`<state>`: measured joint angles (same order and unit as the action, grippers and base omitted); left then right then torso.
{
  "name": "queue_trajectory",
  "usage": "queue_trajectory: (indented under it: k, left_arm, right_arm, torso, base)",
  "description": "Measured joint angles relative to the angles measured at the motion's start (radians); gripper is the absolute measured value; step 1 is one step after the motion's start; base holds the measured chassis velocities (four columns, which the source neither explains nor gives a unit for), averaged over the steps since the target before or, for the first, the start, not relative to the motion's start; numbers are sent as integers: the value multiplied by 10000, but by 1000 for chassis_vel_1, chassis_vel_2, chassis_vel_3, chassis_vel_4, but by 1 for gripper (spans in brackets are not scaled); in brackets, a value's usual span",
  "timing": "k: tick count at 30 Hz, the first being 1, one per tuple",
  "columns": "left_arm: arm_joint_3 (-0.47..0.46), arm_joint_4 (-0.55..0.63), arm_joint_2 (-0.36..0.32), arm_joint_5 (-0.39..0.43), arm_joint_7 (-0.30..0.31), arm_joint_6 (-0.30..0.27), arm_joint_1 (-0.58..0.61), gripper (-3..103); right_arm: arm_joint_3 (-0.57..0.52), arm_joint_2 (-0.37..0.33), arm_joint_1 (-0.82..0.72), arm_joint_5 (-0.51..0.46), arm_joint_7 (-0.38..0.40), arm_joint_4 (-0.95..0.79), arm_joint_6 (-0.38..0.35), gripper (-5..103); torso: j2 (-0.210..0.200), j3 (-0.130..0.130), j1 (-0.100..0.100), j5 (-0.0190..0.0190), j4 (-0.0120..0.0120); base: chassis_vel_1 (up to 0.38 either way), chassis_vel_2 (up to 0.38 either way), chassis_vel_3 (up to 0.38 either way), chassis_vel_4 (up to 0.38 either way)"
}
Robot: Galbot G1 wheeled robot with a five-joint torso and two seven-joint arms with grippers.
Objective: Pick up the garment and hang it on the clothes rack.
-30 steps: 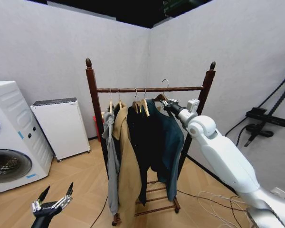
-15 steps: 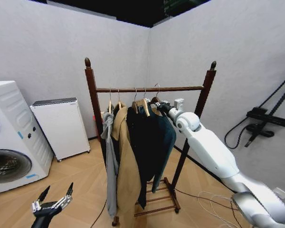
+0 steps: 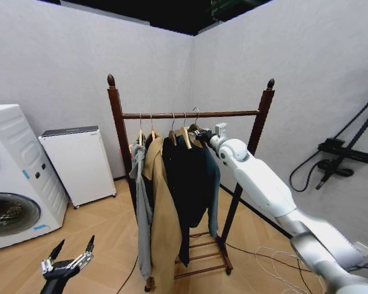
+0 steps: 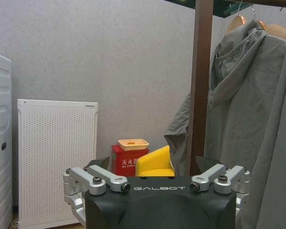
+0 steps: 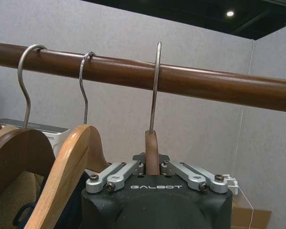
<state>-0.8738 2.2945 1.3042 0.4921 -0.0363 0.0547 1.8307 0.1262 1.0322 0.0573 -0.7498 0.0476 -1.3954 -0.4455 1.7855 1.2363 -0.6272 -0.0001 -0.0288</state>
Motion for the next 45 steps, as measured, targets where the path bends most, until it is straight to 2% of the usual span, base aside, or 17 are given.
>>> queue_trajectory:
  k: [3, 8, 9, 12, 13, 15, 16, 20, 21, 22, 24, 25, 28, 29, 32, 35, 45]
  left_arm:
    - [0, 0, 0, 0, 0, 0, 0, 100]
    - [0, 0, 0, 0, 0, 0, 0, 100]
    - [0, 0, 0, 0, 0, 0, 0, 100]
    - [0, 0, 0, 0, 0, 0, 0, 100]
    - [0, 0, 0, 0, 0, 0, 0, 100]
    - [0, 0, 0, 0, -1, 0, 1, 100]
    - [0, 0, 0, 0, -1, 0, 1, 100]
    - [0, 0, 0, 0, -1, 0, 0, 100]
    - [0, 0, 0, 0, -1, 0, 0, 100]
    - [0, 0, 0, 0, -3, 0, 0, 100]
    - [-1, 0, 1, 0, 1, 0, 1, 100]
    - [-1, 0, 1, 0, 1, 0, 1, 100]
    - [0, 0, 0, 0, 1, 0, 0, 100]
    - [0, 0, 0, 0, 1, 0, 0, 100]
    - [0, 0, 0, 0, -4, 0, 0, 100]
    - [0, 1, 0, 0, -1, 0, 0, 100]
    - [0, 0, 0, 0, -1, 0, 0, 100]
  right_arm:
    - [38, 6, -103, 5, 67, -52, -111, 7]
    - [5, -68, -331, 129, 133, -207, -48, 21]
    - [5, -68, -331, 129, 133, -207, -48, 21]
    - [-250, -317, -639, -378, 378, -826, 116, 37]
    - [-250, -317, -639, -378, 378, -826, 116, 37]
    - [-622, -591, -1050, -781, 600, -1657, 46, 48]
    - [-622, -591, -1050, -781, 600, -1657, 46, 48]
    - [-1895, -1245, -2753, -871, 911, -3626, -33, 70]
    - [-1895, -1245, -2753, -871, 911, -3626, -33, 70]
    - [-2219, -1298, -3294, -691, 954, -3934, 15, 70]
    - [-3272, -1135, -5317, 398, 1050, -4714, 180, 81]
    - [-3272, -1135, -5317, 398, 1050, -4714, 180, 81]
    - [-4705, -426, -7581, 2093, 984, -5169, 673, 96]
    - [-4705, -426, -7581, 2093, 984, -5169, 673, 96]
    - [-5935, 486, -9629, 3044, 879, -5478, 1136, 100]
    - [-6456, 872, -10362, 3376, 841, -5600, 1435, 100]
    - [-7336, 968, -11536, 3482, 705, -6206, 2012, 100]
  torso:
    - [1, -1, 0, 0, -1]
    - [1, -1, 1, 1, 0]
    - [1, -1, 1, 1, 0]
    - [1, -1, 0, 0, 2]
    - [1, -1, 0, 0, 2]
    - [0, -1, 0, 0, 3]
    - [0, -1, 0, 0, 3]
    - [2, -3, 1, 0, -3]
    - [2, -3, 1, 0, -3]
    - [3, -3, 1, 0, -3]
    - [2, -1, 1, 6, 0]
    - [2, -1, 1, 6, 0]
    - [2, -1, 1, 2, -3]
    - [2, -1, 1, 2, -3]
    - [1, -1, 2, 6, -3]
    - [2, -1, 3, 1, -2]
    - [0, 0, 1, 0, 0]
  base:
    - [0, 0, 0, 0]
    - [0, 0, 0, 0]
    - [0, 0, 0, 0]
    - [0, 0, 0, 0]
    - [0, 0, 0, 0]
    - [0, 0, 0, 0]
    - [0, 0, 0, 0]
    - [0, 0, 0, 0]
    - [0, 0, 0, 0]
    - [0, 0, 0, 0]
    - [0, 0, 0, 0]
    - [0, 0, 0, 0]
    - [0, 0, 0, 0]
    - [0, 0, 0, 0]
    - [0, 0, 0, 0]
    - [0, 0, 0, 0]
    - [0, 0, 0, 0]
